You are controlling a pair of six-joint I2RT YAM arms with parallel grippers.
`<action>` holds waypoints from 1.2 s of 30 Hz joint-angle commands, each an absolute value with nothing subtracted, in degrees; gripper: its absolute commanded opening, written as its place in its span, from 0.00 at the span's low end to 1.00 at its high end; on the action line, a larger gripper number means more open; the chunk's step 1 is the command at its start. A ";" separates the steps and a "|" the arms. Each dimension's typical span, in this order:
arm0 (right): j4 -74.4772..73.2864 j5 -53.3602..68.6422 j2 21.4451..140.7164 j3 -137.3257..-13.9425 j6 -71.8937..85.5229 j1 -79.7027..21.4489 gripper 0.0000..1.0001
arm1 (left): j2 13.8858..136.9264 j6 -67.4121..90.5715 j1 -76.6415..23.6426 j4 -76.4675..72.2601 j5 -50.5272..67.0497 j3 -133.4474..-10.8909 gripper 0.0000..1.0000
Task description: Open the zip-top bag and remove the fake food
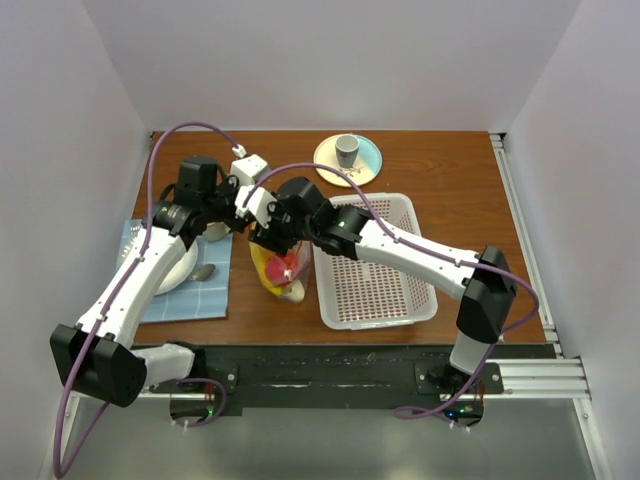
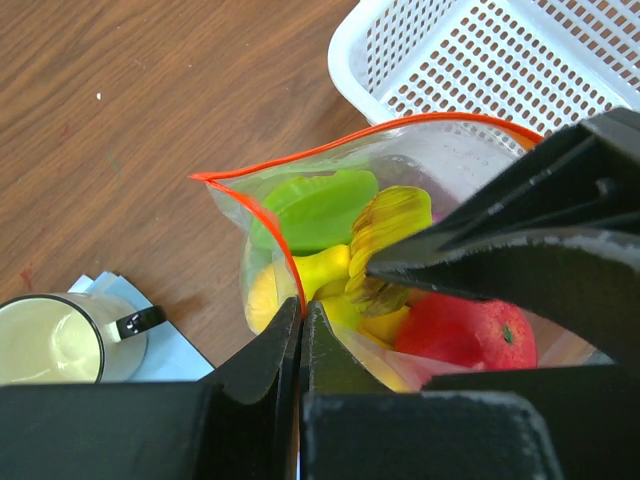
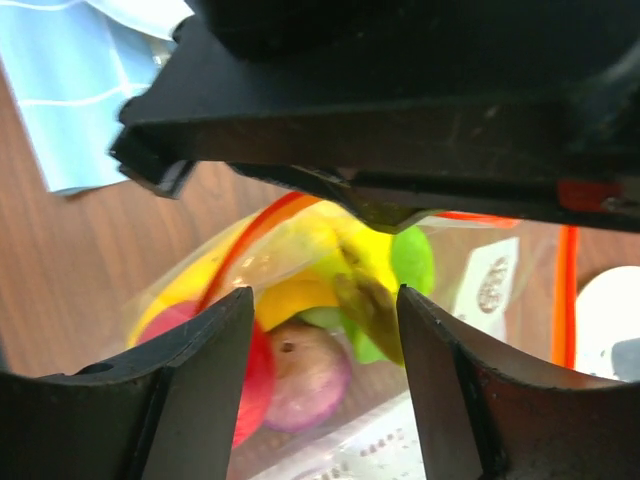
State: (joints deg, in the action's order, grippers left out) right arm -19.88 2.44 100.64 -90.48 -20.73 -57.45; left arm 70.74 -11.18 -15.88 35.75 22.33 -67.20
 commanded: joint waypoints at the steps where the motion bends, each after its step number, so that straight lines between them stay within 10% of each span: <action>1: -13.21 -2.28 98.35 -87.64 -25.48 -57.30 0.65 | 70.40 -12.48 -16.26 35.86 22.59 -67.94 0.00; 12: -11.77 -6.15 100.81 -87.10 -28.21 -56.16 0.61 | 70.66 -13.09 -16.26 35.95 21.80 -68.12 0.00; 21: -14.41 -5.45 100.02 -84.29 -26.19 -55.72 0.30 | 70.93 -12.92 -16.26 35.42 21.89 -68.29 0.00; 25: -15.29 -4.40 99.32 -82.71 -25.23 -55.64 0.00 | 70.66 -13.01 -16.26 35.51 21.45 -68.47 0.00; 36: -13.10 0.96 91.06 -90.33 -17.76 -55.46 0.00 | 71.89 -11.78 -16.70 35.60 22.32 -70.14 0.00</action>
State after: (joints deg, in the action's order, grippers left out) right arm -14.55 -1.76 97.73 -84.31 -22.52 -55.79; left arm 71.35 -11.64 -15.94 35.70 21.28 -67.33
